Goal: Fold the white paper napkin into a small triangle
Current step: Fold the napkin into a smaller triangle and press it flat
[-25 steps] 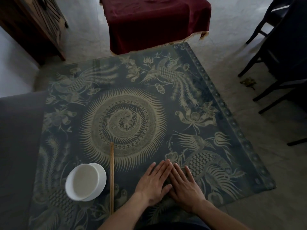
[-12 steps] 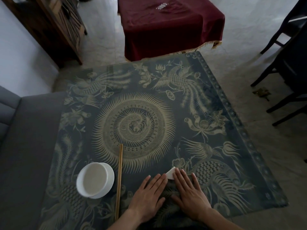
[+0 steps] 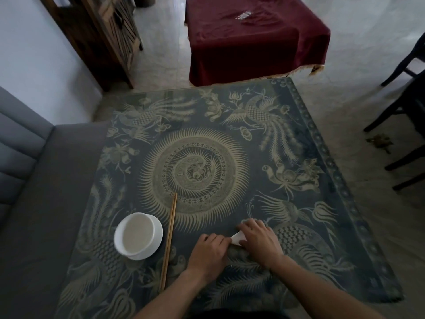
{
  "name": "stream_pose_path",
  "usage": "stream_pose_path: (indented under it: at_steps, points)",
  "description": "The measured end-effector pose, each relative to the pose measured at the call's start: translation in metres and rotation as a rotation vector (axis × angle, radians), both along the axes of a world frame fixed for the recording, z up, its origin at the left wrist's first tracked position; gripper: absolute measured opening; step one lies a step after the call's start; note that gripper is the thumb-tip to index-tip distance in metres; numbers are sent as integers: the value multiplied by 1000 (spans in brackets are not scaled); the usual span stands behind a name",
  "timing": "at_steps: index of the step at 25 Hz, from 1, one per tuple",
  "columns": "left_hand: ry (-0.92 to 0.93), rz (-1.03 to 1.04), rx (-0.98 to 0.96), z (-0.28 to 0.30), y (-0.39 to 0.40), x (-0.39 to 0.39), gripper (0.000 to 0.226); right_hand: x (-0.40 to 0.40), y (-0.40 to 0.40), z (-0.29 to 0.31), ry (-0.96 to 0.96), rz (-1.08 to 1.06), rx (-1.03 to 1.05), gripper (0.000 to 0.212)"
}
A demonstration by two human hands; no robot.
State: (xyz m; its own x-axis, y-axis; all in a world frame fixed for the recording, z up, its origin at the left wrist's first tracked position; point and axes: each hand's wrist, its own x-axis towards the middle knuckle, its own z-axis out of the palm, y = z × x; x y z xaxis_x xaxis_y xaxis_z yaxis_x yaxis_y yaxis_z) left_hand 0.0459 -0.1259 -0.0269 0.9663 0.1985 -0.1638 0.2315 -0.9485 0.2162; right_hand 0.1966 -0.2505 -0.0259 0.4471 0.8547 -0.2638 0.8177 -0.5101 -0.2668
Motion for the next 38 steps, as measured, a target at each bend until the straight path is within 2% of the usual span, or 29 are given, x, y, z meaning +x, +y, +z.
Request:
stream_pose_path:
  at_steps: [6,11,16,18,21,23,25,27,30,38]
  points:
    - [-33,102,-64,-4,-1,1,39,8,8,-1,28,-3,-57,30]
    - [-19,217,-189,-5,-4,2,42,9,11,1,240,-136,-19,21]
    - [-29,374,-374,-4,-6,7,42,12,8,3,320,-245,-43,12]
    - [-50,515,-516,-2,-6,11,43,14,10,4,447,-350,29,15]
    - [-93,757,-885,5,-5,20,45,12,13,9,705,-508,153,20]
    - [-120,839,-1109,6,-2,23,43,9,15,12,813,-578,197,18]
    - [-148,880,-1247,8,1,22,32,7,18,15,884,-634,225,21]
    - [-161,901,-1256,9,3,18,19,7,21,15,957,-678,239,23]
    - [-168,941,-1247,9,6,12,12,3,25,16,1030,-678,236,18]
    - [-174,1101,-1230,9,22,-16,10,-11,47,15,973,-633,185,11]
